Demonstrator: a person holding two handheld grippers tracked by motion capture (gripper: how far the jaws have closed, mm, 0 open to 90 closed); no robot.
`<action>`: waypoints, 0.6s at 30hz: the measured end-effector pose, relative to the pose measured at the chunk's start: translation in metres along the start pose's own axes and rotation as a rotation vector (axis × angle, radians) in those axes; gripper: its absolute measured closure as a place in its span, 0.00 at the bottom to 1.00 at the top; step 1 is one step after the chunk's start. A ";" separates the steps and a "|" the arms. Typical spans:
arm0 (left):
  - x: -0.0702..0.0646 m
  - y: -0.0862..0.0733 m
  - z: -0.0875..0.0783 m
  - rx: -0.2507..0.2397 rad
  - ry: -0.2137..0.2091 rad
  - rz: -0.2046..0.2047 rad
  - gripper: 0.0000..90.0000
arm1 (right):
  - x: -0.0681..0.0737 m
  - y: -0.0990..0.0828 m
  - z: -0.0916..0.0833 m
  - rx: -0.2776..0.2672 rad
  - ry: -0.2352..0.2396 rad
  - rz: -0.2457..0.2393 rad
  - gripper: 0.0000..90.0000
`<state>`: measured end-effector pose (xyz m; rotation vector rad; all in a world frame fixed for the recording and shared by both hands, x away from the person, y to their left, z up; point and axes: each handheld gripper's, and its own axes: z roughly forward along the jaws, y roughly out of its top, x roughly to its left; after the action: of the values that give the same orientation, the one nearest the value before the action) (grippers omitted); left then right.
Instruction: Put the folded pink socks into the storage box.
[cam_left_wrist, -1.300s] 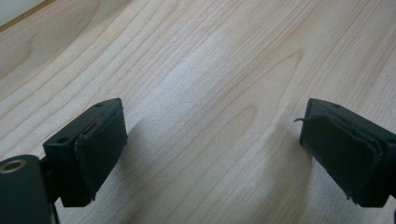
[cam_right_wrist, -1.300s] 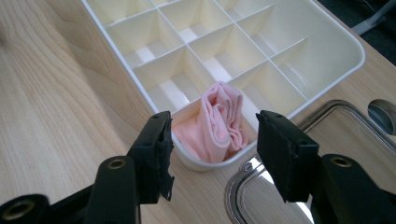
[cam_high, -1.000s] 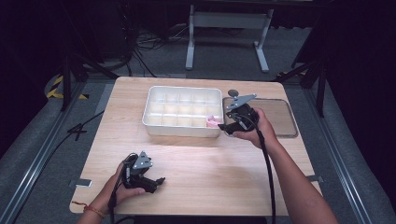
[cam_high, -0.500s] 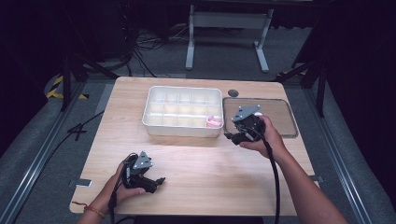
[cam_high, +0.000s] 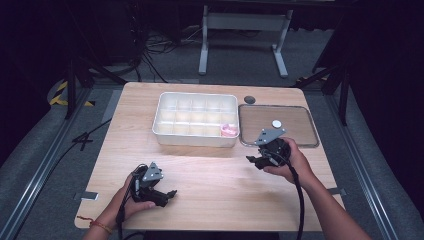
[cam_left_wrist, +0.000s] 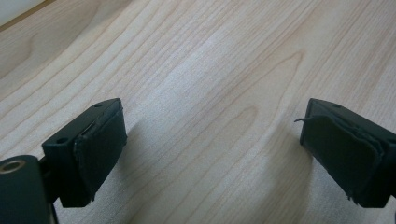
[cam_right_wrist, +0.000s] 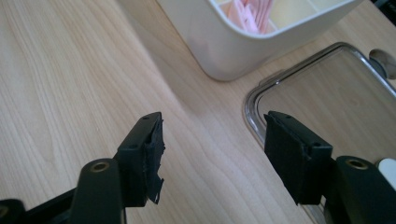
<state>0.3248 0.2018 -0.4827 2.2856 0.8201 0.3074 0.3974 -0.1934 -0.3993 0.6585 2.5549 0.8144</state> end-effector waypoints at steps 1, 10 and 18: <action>0.000 0.000 0.000 0.000 0.000 0.000 0.08 | 0.001 -0.002 0.001 0.007 -0.001 -0.002 0.42; 0.000 0.000 0.000 0.000 0.000 -0.001 0.08 | 0.011 -0.026 0.001 0.021 0.008 0.001 0.41; 0.000 0.000 0.000 0.001 -0.001 -0.001 0.08 | 0.013 -0.053 -0.002 0.058 -0.021 0.022 0.37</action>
<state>0.3251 0.2015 -0.4827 2.2861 0.8210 0.3052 0.3685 -0.2257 -0.4329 0.7103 2.5651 0.7390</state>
